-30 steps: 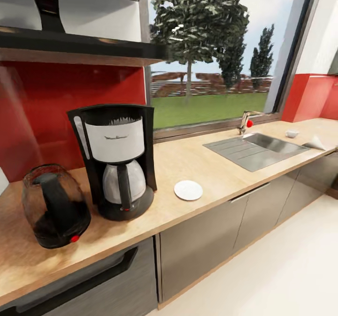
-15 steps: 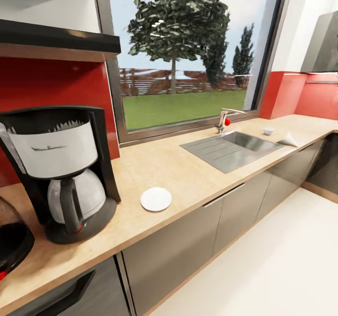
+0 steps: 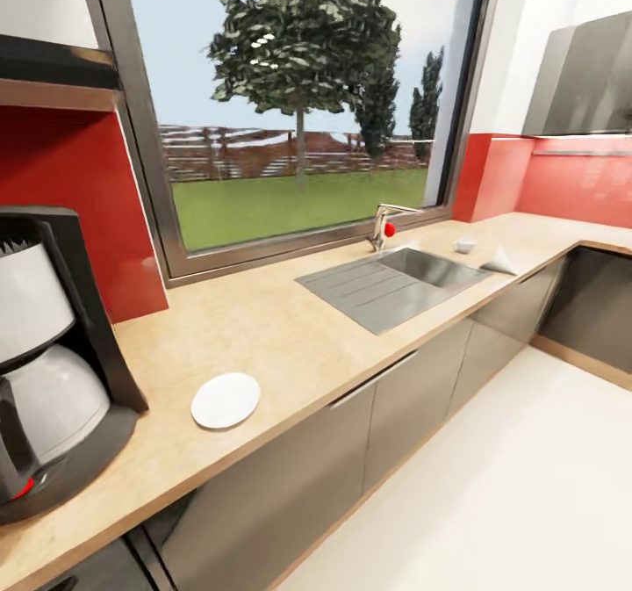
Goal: Set up a coffee station on the kitchen countertop: keep the coffee maker on the countertop, move the bottle of coffee from the kitchen shelf to the counter next to the coffee maker, place a paper coffee filter on top of the coffee maker, put the saucer next to the coffee maker with the coffee cup on the saucer, and place the electric kettle next to the coffee maker.
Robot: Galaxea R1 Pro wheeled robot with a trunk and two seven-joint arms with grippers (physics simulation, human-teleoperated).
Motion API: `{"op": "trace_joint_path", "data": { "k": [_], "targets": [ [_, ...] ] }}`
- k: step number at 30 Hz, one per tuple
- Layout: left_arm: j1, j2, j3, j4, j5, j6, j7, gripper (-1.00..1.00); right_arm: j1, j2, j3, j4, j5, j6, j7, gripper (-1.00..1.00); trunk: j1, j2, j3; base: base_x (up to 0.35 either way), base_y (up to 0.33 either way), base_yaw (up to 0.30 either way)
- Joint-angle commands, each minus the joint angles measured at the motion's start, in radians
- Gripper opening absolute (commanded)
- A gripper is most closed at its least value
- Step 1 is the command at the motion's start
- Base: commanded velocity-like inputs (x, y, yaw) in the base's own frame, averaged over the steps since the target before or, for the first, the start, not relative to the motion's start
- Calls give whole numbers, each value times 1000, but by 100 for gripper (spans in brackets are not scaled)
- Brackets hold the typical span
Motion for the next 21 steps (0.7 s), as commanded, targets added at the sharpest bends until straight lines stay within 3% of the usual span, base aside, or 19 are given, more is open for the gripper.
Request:
{"op": "trace_joint_path", "data": {
  "k": [1,9,13,17,21],
  "targets": [
    [0,0,-1,-14,-1,-2,-1,100,-1,0,-1,1,0,-2,0,100,0,0,-1,192,-236,-298],
    [-6,-4,-10,-278,-15,-33,-12,100,-1,-7,-2,-24,0,-2,-3,100,0,0,-1,199,-219,-300],
    [-21,-48,-103,-374,-94,-29,-12,100,-1,-33,-2,-77,-1,-1,-6,100,0,0,-2,244,-171,-300],
    [-25,-55,-112,-387,-100,-33,-14,100,-1,-36,-2,-81,-1,-1,-6,100,0,0,-3,274,-167,-300],
    [-67,-82,-194,-471,-102,-20,-15,100,-1,-56,-4,-129,-2,0,-7,100,0,0,-6,280,-163,-252]
  ]
}}
